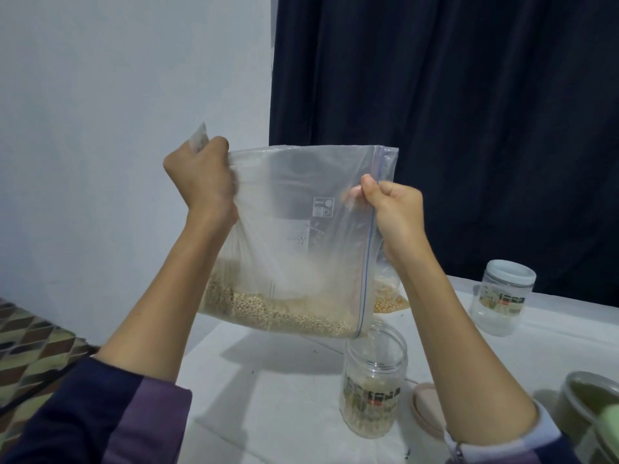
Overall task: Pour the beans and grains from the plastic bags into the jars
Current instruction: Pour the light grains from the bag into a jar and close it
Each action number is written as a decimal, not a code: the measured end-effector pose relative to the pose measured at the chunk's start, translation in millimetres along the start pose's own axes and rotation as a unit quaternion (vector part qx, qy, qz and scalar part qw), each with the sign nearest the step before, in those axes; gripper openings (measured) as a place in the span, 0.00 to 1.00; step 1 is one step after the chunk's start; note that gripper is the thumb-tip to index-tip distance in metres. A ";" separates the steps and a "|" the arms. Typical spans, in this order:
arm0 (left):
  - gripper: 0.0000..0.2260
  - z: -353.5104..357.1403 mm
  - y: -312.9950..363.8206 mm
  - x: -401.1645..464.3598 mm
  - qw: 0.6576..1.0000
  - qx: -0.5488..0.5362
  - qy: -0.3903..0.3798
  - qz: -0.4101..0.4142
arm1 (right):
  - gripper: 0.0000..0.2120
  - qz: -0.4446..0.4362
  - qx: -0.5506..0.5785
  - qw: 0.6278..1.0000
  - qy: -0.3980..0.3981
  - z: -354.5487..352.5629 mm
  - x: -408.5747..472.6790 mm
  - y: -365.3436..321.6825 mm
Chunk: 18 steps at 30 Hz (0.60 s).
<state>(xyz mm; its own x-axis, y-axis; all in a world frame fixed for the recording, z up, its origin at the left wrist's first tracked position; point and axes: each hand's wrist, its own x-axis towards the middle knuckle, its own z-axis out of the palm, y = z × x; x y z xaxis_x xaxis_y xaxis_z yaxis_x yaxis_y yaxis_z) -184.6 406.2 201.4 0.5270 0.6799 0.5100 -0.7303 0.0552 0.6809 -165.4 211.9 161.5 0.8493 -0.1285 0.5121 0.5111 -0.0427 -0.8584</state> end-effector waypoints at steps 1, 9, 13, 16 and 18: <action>0.18 0.0 0.3 -0.3 1.000 -0.004 0.002 0.001 | 0.15 0.002 0.000 1.000 -0.006 0.4 -0.7 -0.3; 0.19 0.8 2.0 -2.0 1.000 -0.002 -0.002 0.009 | 0.15 -0.003 0.004 1.000 -0.006 -1.0 -5.5 -3.6; 0.20 3.9 3.9 -4.6 1.000 -0.007 -0.007 0.007 | 0.15 -0.004 0.010 1.000 -0.006 -3.4 -6.8 -1.3; 0.20 5.4 4.6 -6.1 1.000 0.001 -0.006 0.005 | 0.15 -0.012 0.024 1.000 0.007 -5.7 -7.6 -1.6; 0.20 5.8 4.1 -7.1 1.000 -0.002 -0.010 0.013 | 0.15 -0.014 0.017 1.000 -0.006 -7.5 -7.4 -2.3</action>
<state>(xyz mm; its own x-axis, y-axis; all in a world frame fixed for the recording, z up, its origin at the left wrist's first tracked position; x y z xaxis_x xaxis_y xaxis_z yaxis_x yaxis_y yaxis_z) -188.9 397.3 203.6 0.5165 0.6668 0.5373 -0.7452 0.0409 0.6656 -173.7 205.5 159.5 0.8358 -0.1165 0.5365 0.5389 -0.0123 -0.8423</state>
